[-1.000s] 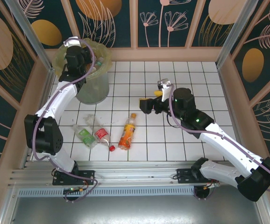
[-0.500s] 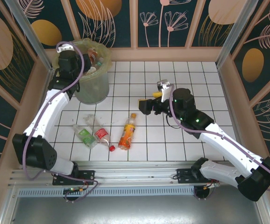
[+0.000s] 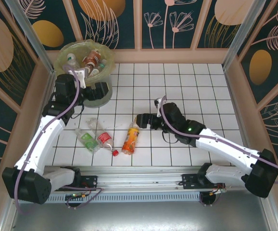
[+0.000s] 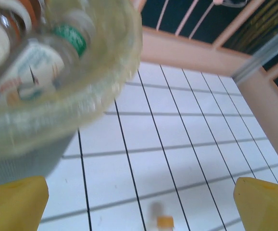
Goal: Put the plastic bottles in the bin
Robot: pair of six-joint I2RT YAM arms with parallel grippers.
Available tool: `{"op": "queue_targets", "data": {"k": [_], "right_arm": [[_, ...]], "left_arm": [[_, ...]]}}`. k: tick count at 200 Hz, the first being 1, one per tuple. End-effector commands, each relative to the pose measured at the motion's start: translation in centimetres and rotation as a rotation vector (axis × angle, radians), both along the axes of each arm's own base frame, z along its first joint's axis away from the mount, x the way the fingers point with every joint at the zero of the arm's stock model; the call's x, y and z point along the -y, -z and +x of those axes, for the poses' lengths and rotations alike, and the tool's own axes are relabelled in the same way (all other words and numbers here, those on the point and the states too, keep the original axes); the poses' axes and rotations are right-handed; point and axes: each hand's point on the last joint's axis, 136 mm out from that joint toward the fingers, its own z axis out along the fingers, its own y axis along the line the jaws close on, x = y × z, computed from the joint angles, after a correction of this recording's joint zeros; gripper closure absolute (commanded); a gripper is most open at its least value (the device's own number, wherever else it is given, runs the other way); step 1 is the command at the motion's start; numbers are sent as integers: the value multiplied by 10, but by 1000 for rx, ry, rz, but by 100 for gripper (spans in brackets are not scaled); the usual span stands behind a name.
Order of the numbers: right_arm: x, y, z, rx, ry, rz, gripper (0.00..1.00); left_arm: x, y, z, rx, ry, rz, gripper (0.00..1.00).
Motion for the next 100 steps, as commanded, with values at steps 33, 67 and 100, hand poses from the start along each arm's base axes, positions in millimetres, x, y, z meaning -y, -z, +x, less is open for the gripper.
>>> {"op": "queue_targets", "data": {"k": [33,67,100], "right_arm": [[-9,59,-23,-197,132,-47,5],[-21,89,-39,-295,158,-85,8],[-35,111,-47,-369,164,-118,10]], "left_arm": [[-3,31,-49,-98,38,4,1],[-4,36,-66,-38,57,8,1],[9,27,-82,69,151,-54,1]]}}
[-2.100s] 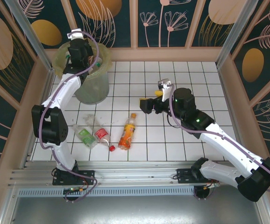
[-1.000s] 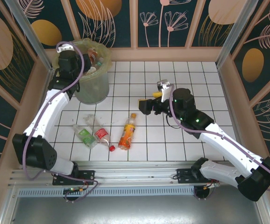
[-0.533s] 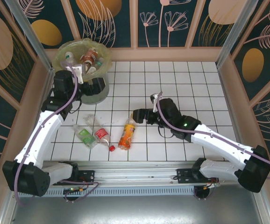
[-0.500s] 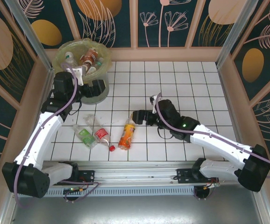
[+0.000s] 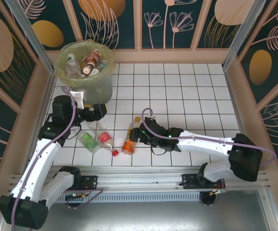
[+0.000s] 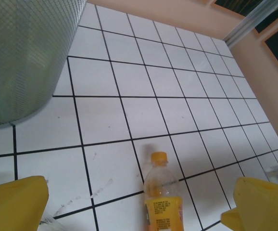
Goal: Put the plastic bottles in the bin
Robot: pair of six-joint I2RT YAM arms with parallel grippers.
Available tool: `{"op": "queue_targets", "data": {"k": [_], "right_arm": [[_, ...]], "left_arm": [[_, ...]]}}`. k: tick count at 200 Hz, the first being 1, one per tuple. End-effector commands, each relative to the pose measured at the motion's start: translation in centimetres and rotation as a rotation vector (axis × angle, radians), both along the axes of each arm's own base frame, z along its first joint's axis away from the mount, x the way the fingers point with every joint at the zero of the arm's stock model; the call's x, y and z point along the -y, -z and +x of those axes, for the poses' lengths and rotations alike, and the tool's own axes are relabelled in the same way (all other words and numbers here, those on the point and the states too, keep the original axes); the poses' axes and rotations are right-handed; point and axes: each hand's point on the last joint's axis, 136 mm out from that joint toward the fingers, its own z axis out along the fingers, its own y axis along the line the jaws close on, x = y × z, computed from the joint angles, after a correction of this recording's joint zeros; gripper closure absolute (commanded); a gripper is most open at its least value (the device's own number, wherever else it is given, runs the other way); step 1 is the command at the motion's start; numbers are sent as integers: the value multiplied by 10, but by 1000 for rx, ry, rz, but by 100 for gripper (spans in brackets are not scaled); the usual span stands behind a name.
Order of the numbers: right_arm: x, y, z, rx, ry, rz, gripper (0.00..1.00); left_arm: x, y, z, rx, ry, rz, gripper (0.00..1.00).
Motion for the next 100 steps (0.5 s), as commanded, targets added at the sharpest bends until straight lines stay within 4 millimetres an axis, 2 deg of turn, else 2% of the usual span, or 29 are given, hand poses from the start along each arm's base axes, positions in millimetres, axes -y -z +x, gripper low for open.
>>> {"op": "queue_targets", "data": {"k": [1,45,100], "right_arm": [[-7,10,-3,-59,52,-4,10],[-27,24,-6,-98,30,-32,13],[-54,43,-13,-144,-11,-57,20]], "left_arm": [[12,-16,-9,117,85,-46,1],[14,-15,-20,170,121,-51,1],[10,-9,-20,166,94,-35,1]]}}
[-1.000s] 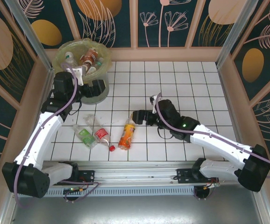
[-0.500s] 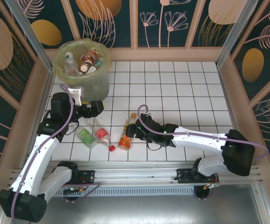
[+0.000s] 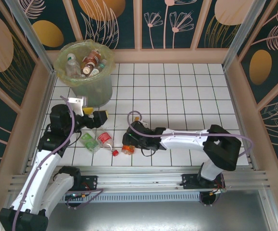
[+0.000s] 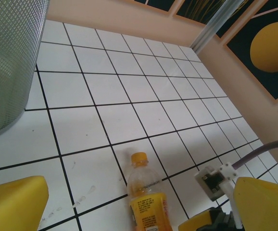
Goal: Put the plastic bottles in the bin
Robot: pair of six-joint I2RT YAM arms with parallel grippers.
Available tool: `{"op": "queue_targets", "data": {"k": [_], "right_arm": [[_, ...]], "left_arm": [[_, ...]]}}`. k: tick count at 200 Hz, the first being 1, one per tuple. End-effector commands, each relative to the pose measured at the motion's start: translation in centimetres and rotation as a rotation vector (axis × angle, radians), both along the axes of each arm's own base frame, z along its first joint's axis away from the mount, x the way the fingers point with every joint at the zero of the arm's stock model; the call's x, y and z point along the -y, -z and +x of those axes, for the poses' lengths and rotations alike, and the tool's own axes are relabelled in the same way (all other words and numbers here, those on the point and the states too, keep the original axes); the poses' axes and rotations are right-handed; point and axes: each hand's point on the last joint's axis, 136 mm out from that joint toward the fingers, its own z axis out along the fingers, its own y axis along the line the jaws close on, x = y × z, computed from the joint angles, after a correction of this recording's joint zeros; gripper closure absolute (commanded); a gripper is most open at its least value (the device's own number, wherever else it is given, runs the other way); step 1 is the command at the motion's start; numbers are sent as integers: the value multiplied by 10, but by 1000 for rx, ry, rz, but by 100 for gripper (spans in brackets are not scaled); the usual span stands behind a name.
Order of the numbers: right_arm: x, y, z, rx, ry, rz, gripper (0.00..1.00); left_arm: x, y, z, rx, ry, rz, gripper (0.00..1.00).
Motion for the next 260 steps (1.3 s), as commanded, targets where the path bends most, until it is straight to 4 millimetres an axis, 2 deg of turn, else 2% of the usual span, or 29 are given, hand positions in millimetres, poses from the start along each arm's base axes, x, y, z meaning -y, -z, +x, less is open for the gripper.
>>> {"op": "queue_targets", "data": {"k": [1,25,69,115,166,189,222,260], "right_arm": [[-16,1,-4,-26,-10,12,20],[-20,10,-6,-34,-22,-13,25],[-12,21,2,-4,-25,-91,29],[11,34,10,4,-32,-184,32],[32,29,23,49,-50,-215,29],[37,20,30,81,-73,-178,33],[45,-4,43,165,-121,-131,38],[43,-58,48,309,-245,54,40]], "left_arm": [[1,-4,1,44,11,9,1],[1,-5,0,48,13,6,1],[0,-2,1,35,6,3,1],[5,-1,0,13,21,-30,1],[14,3,-2,-46,48,-135,1],[16,5,-1,-62,45,-172,1],[23,12,-2,-95,64,-258,1],[38,19,-5,-116,121,-329,1]]}}
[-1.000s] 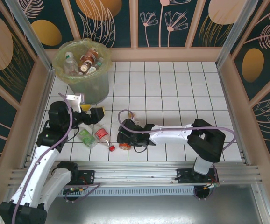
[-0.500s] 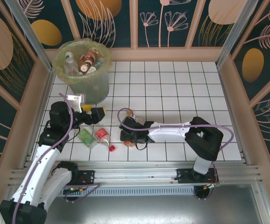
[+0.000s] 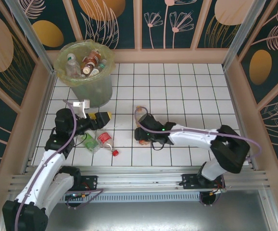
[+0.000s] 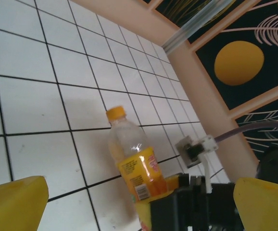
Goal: Put the plastic bottles in the bin
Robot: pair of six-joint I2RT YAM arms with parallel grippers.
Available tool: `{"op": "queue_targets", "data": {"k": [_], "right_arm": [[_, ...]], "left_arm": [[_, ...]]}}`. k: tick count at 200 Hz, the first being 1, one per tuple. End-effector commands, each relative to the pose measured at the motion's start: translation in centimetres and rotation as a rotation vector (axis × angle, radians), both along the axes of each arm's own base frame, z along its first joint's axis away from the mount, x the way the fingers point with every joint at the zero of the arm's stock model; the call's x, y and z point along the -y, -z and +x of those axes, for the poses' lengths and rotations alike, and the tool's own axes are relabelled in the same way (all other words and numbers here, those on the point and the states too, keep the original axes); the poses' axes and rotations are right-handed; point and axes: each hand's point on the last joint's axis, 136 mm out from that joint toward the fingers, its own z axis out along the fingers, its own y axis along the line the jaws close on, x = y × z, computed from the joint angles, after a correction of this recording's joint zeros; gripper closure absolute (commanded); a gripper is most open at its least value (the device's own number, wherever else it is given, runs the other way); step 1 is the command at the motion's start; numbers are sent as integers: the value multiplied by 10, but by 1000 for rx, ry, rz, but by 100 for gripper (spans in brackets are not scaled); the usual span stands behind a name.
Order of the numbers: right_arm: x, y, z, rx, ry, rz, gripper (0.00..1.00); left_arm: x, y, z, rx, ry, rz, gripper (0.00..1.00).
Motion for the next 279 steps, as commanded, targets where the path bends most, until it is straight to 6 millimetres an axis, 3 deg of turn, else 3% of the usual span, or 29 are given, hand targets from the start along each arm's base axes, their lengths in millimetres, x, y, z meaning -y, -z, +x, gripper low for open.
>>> {"op": "queue_targets", "data": {"k": [1,25,59,105,169,208,279], "right_arm": [[-11,-45,4,132,-142,131,40],[-12,-79,4,205,-213,212,40],[-19,-121,-5,254,-314,365,40],[-31,-159,-23,287,-439,496,39],[-38,-172,-37,284,-528,558,39],[-38,-172,-39,288,-538,565,39],[-37,-170,-37,294,-530,558,38]], "left_arm": [[15,-12,-2,32,60,-85,1],[33,-10,-3,29,108,-120,1],[62,-26,-6,78,186,-260,1],[85,-47,1,95,239,-360,4],[99,-74,2,141,288,-482,10],[105,-74,3,126,300,-492,13],[104,-79,5,123,287,-492,42]]}}
